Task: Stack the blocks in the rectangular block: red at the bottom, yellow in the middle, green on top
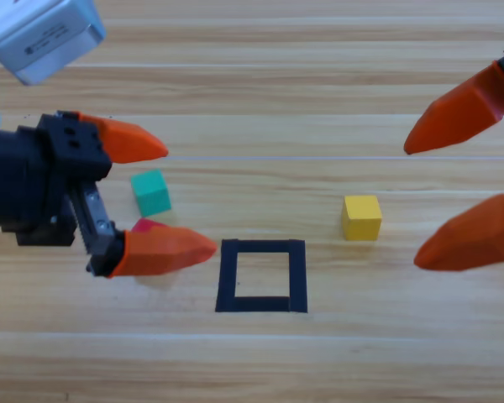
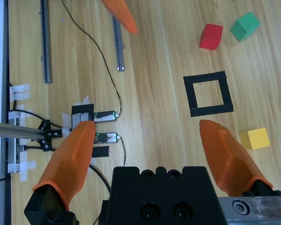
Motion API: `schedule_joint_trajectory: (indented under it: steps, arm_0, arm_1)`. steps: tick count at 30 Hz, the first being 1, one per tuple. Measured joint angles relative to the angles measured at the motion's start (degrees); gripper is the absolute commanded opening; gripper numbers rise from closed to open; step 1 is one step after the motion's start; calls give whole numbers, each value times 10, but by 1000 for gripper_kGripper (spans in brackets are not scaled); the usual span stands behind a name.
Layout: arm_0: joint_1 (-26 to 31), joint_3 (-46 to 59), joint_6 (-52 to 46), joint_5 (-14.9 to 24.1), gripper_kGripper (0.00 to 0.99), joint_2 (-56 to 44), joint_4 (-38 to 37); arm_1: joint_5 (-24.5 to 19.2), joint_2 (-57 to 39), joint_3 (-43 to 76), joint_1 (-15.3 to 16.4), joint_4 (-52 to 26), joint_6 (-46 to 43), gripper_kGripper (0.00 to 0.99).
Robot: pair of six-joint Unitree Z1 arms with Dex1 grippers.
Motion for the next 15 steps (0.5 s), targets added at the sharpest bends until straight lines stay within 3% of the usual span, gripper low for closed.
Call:
schedule_joint_trajectory:
  steps: [9, 15]
  arm_0:
    - [0, 0, 0, 0, 990, -3, 0]
    - [0, 0, 0, 0, 990, -5, 0]
  arm_1:
    - [-5, 4, 0, 13, 3, 13, 985]
    - [-179, 38, -15, 6, 3, 149, 989]
